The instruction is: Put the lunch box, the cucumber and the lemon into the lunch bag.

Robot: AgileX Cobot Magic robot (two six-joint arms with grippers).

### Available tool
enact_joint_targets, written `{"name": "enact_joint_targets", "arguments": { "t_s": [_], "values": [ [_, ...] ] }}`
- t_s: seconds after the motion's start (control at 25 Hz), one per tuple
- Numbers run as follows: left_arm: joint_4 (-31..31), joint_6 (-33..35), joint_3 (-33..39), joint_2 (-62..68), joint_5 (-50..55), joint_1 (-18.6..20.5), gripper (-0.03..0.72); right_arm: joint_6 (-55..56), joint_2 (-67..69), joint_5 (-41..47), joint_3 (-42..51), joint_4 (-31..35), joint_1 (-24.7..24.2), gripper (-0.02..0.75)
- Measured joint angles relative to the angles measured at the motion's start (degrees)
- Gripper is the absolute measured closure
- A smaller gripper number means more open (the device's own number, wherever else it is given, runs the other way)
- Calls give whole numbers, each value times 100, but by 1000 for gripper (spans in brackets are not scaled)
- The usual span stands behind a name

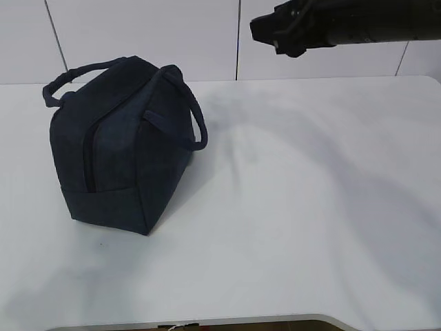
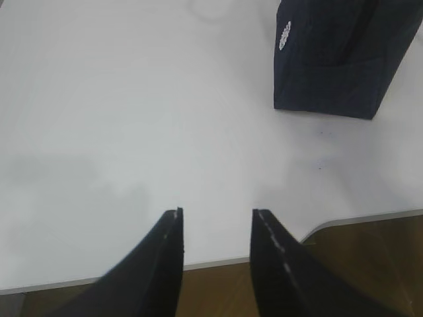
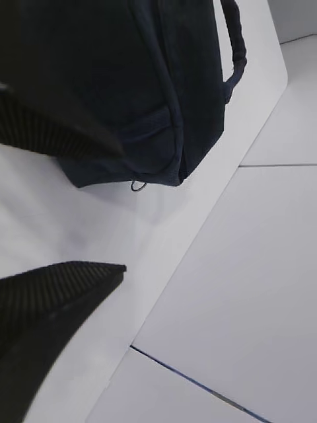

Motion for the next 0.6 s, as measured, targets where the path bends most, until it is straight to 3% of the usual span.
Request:
{"name": "enact_joint_targets", "arguments": {
  "t_s": [0.32, 0.6],
  "values": [
    [0, 0, 0, 0, 0, 0, 446, -1582, -489, 199, 697, 1209, 288, 331],
    [0, 0, 0, 0, 0, 0, 446, -2895, -844, 1324, 971, 2697, 597, 331]
  ]
}}
